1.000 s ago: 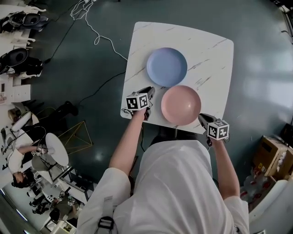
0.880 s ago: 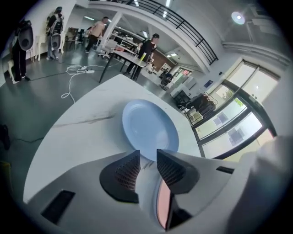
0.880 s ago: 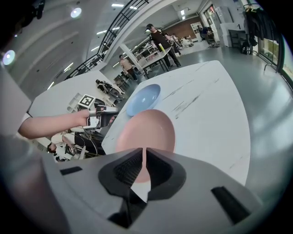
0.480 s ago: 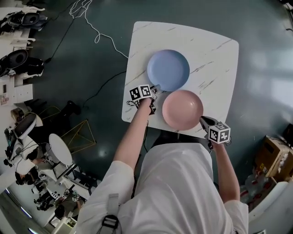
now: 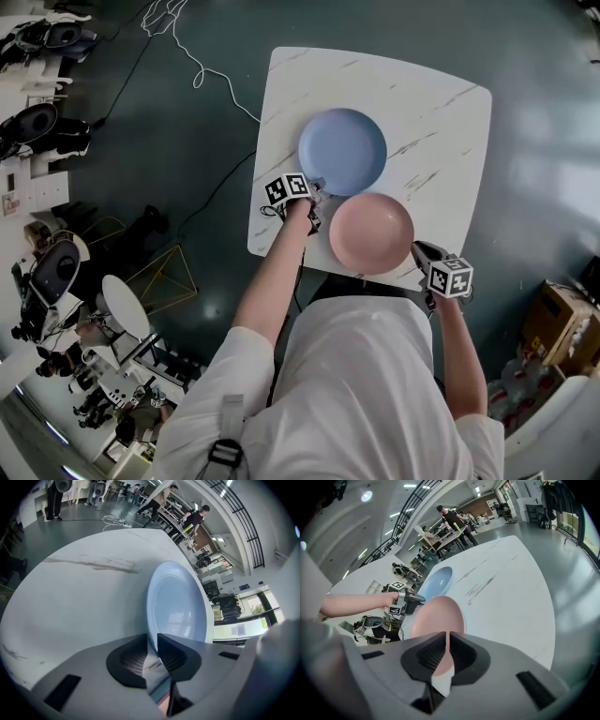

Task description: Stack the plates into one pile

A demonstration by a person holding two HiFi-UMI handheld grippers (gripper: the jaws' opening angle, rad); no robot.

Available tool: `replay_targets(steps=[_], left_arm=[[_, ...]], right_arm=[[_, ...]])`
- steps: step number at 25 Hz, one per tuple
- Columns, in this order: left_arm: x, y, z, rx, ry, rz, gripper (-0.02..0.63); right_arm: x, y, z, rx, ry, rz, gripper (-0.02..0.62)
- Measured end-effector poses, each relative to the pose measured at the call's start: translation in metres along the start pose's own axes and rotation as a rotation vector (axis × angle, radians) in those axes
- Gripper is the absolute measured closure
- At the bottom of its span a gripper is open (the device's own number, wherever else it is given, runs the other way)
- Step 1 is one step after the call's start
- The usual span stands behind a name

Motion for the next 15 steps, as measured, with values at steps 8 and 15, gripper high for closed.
replay_targets(steps=[8,15], left_arm=[[-0.012,0.002,-0.005,0.057,-0.082,-0.191,0.580],[-0.018,0.003,-0.026,0.096,-0.150,-0.179,0.577]], right_arm=[[-0.009,-0.001,-0.002,0.009,-0.027,0.021,0.554],[-0.006,0.004,-0.016,0.040,-0.050,0.005,0.554]])
Point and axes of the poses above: the fingertips, and each gripper's own axes: z forward along the fingers, y to its left, x out of its underside, the point moved 1 cm from there along -z, backward along the fingers, and after that the axes turned 3 degrees about y, right-handed, at the moved point
